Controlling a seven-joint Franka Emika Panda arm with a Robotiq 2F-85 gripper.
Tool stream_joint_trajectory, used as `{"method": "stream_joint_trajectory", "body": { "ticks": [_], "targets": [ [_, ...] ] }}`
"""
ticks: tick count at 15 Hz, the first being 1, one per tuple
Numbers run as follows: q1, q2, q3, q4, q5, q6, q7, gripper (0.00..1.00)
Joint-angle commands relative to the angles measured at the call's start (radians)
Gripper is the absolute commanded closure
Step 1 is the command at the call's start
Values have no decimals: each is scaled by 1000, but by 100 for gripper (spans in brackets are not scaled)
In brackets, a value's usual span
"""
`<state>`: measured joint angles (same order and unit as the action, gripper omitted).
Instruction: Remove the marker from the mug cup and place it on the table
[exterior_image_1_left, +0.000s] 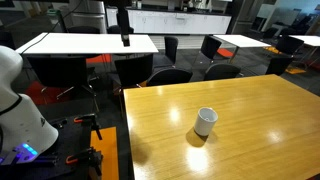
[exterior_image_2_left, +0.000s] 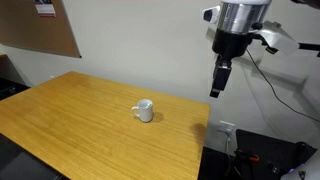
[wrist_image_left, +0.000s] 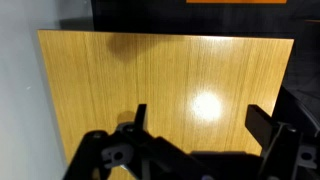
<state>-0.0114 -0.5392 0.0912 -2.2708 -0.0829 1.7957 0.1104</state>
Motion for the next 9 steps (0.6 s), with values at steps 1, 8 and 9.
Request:
{"method": "stream_joint_trajectory", "body": {
  "ticks": [1, 8, 9],
  "targets": [
    [10, 1, -8, 2, -4, -2, 4, 0],
    [5, 12, -4, 7, -26, 22, 5, 0],
    [2, 18, -4, 11, -32, 33, 8, 0]
  ]
}}
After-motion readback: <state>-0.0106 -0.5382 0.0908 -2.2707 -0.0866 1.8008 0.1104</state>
